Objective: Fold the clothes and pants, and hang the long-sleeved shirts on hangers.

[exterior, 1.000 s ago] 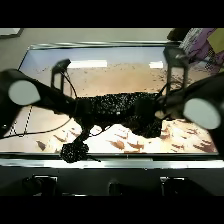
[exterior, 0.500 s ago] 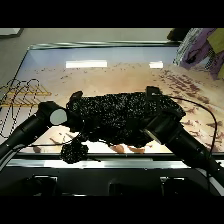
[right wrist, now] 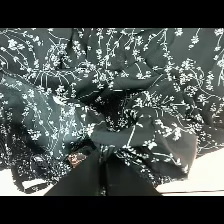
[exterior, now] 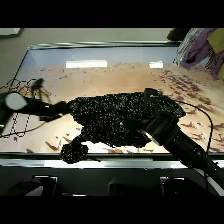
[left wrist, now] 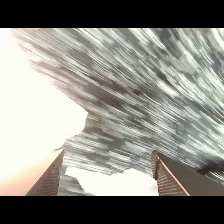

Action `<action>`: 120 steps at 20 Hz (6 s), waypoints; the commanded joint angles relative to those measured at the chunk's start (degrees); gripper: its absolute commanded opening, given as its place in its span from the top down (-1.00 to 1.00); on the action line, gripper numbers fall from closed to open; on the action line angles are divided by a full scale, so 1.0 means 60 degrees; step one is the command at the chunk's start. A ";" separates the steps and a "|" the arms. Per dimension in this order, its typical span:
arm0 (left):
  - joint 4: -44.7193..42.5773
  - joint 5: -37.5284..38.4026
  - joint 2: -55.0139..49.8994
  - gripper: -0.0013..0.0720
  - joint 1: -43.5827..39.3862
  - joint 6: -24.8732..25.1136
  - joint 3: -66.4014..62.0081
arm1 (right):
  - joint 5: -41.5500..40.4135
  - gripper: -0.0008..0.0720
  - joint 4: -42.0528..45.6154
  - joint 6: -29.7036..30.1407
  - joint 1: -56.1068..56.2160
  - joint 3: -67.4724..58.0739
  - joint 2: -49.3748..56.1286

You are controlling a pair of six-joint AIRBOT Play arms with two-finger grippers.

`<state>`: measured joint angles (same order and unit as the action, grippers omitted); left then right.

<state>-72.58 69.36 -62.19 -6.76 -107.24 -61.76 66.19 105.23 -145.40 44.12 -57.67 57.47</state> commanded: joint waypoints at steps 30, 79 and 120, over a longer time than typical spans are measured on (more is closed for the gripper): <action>0.0102 -0.1384 -0.4441 -0.65 0.8462 1.0484 -0.0634 | -0.0047 0.89 -0.0004 0.0911 0.0011 0.0011 -0.0007; 0.3942 0.0503 0.4561 0.90 0.2703 1.2418 0.2925 | 0.0477 0.90 0.1355 -0.0433 0.0011 0.0015 -0.0007; 0.6867 0.3275 0.4867 0.91 0.4291 1.4586 0.5125 | 0.0561 0.90 -0.1537 0.0477 -0.2699 -0.0055 -0.0055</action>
<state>-34.63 86.52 -32.97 14.66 -22.83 -31.00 70.48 101.91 -152.22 32.60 -57.98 57.84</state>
